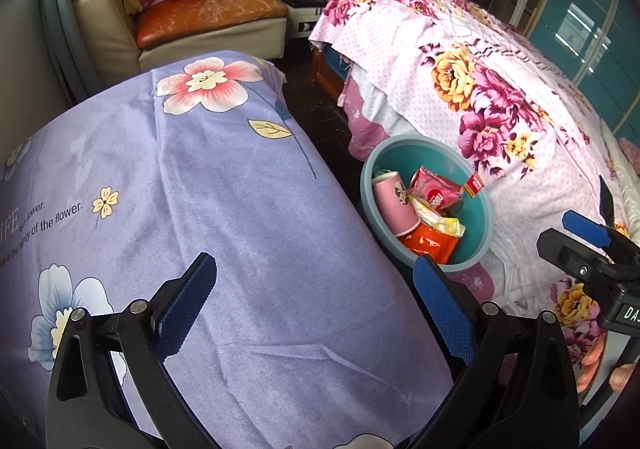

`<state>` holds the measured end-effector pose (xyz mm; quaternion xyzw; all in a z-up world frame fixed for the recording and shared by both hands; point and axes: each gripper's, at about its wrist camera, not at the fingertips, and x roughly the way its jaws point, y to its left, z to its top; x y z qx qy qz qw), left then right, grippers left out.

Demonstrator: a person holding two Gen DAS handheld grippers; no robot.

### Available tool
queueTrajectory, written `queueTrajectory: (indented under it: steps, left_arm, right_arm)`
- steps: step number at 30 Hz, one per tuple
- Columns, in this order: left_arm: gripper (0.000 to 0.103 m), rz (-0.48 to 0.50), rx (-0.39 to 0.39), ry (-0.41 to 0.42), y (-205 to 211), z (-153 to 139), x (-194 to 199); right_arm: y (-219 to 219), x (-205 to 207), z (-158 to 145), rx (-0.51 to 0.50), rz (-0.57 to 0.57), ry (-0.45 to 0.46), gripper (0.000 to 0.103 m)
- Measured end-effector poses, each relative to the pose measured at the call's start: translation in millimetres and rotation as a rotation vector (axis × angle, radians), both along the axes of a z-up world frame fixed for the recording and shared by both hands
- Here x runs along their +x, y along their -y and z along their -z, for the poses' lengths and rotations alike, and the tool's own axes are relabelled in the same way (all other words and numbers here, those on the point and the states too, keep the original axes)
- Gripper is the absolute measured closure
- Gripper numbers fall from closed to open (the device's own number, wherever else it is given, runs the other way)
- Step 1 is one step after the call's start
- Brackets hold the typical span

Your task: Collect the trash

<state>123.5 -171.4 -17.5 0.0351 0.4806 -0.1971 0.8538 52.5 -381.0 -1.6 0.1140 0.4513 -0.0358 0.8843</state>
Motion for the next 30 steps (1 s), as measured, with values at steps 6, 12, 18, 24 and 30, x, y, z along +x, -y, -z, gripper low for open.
queueTrajectory:
  steps: [6, 12, 18, 24, 30]
  left_arm:
    - [0.004, -0.009, 0.01, 0.006, -2.9, 1.0, -0.4]
    - [0.004, -0.004, 0.009, 0.004, -3.4, 1.9, 0.3]
    - [0.004, -0.009, 0.01, 0.012, -6.6, 8.0, 2.1]
    - [0.004, -0.022, 0.031, 0.018, -7.2, 11.2, 3.8]
    - [0.004, -0.033, 0.045, 0.019, -9.9, 14.1, 7.0]
  right_arm:
    - [-2.8, -2.5, 2.0, -0.002, -0.005, 0.0, 0.007]
    - [-5.8, -0.4, 2.7, -0.003, -0.013, -0.002, 0.007]
    - [-7.6, 4.4, 7.1, 0.001, -0.018, -0.013, 0.007]
    - [-9.1, 8.0, 11.1, -0.005, -0.019, -0.021, 0.007]
    - [-8.3, 10.4, 13.4, -0.005, -0.018, -0.024, 0.007]
